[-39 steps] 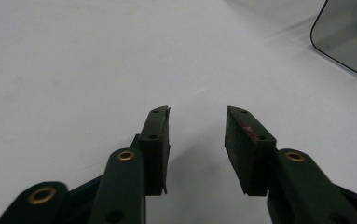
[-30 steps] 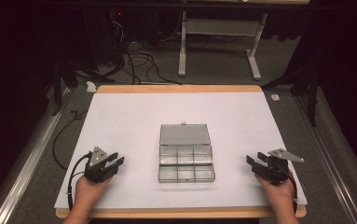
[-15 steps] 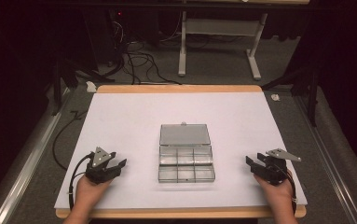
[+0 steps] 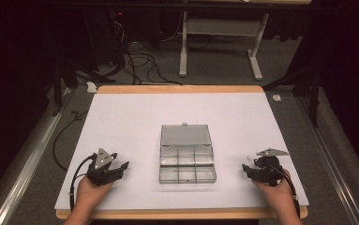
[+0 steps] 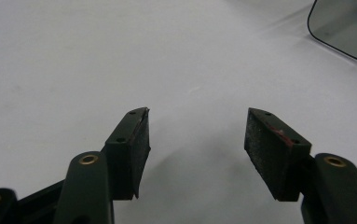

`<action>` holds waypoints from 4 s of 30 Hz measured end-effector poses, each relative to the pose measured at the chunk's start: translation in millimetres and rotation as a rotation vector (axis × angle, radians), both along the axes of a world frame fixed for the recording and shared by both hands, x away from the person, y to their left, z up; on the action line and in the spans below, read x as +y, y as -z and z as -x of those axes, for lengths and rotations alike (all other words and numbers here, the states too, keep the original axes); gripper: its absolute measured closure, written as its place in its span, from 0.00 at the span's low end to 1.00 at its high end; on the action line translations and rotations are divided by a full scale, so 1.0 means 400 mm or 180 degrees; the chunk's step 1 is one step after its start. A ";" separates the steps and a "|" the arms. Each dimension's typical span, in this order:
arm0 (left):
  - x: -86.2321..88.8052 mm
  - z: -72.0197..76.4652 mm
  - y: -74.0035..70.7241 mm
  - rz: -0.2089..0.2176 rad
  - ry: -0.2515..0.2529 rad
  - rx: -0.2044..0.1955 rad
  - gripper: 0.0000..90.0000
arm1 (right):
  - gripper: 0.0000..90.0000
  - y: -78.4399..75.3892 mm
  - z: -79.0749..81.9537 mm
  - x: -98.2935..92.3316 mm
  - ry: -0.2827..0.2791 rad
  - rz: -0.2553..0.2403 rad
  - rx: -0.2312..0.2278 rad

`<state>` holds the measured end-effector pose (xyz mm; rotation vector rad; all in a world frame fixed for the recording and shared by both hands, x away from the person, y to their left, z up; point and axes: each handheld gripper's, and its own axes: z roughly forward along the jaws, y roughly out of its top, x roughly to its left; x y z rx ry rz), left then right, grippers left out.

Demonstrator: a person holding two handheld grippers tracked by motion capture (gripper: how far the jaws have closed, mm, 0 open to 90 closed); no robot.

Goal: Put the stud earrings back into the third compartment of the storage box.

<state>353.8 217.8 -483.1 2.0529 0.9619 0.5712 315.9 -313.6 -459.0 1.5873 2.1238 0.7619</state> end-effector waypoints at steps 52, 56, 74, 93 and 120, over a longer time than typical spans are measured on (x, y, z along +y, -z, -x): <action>-0.003 0.006 0.003 0.0019 0.0332 0.0224 0.43 | 0.63 -0.119 -0.154 0.015 -0.0275 0.0397 0.1446; -0.005 0.005 0.003 -0.0019 0.0336 0.0229 0.43 | 0.65 -0.118 -0.177 0.013 -0.0268 0.0426 0.1535; -0.014 0.010 0.004 -0.0127 0.0358 0.0171 0.44 | 0.87 -0.088 -0.253 0.025 -0.0405 0.0667 0.1774; -0.016 0.011 0.004 -0.0138 0.0375 0.0160 0.44 | 0.98 -0.077 -0.251 0.027 -0.0377 0.0624 0.1791; -0.016 0.011 0.005 -0.0137 0.0379 0.0163 0.44 | 0.95 -0.080 -0.244 0.038 -0.0463 0.0662 0.1802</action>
